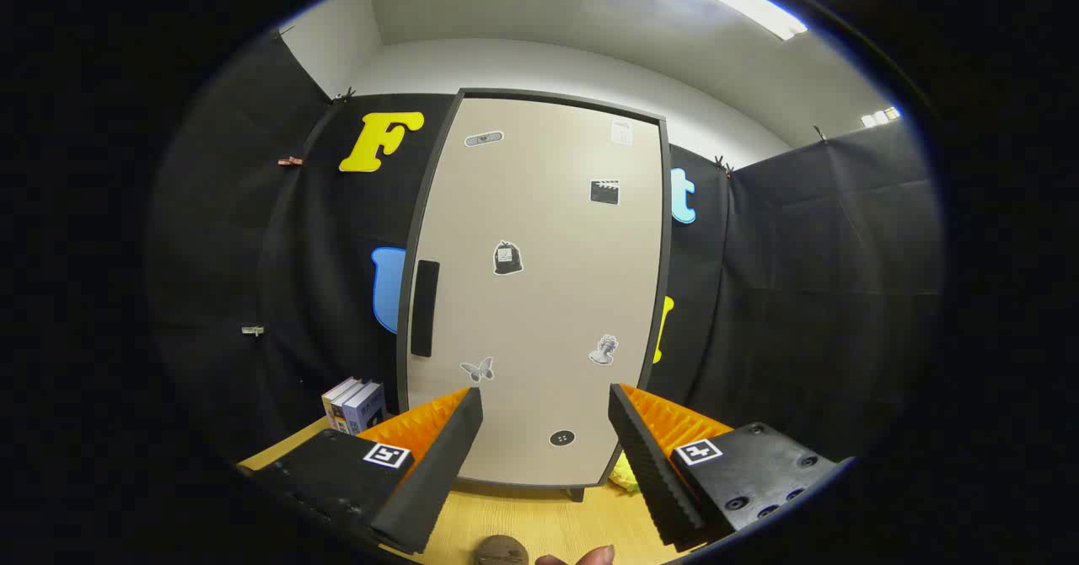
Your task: Open the shoe cabinet door, grab the shoes and put them into the shoe cabinet, then close the shoe cabinet door.
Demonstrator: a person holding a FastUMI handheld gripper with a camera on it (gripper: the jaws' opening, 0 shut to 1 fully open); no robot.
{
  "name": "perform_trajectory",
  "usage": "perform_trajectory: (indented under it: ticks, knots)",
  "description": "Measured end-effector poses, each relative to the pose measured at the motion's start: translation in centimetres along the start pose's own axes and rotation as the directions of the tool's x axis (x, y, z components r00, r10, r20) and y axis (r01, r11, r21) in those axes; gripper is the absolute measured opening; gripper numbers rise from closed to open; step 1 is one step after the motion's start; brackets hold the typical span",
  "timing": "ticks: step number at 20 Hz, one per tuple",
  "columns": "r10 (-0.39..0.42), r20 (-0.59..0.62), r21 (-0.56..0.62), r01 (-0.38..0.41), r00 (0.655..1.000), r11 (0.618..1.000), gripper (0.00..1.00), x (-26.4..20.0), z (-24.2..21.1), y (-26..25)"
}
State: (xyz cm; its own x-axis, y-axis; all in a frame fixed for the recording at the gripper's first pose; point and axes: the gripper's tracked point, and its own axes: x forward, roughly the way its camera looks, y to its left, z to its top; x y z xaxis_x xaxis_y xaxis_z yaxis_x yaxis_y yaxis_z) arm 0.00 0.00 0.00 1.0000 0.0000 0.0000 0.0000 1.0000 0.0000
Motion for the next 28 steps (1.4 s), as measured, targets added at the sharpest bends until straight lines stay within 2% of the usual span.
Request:
perform_trajectory:
  ticks: [17,28]
  knots:
    - [0.047,-0.039,0.081,-0.044,0.998,0.996,0.98,1.2,0.3,3.4]
    - [0.108,-0.050,0.164,-0.098,0.993,0.981,0.98,9.5,3.6,9.5]
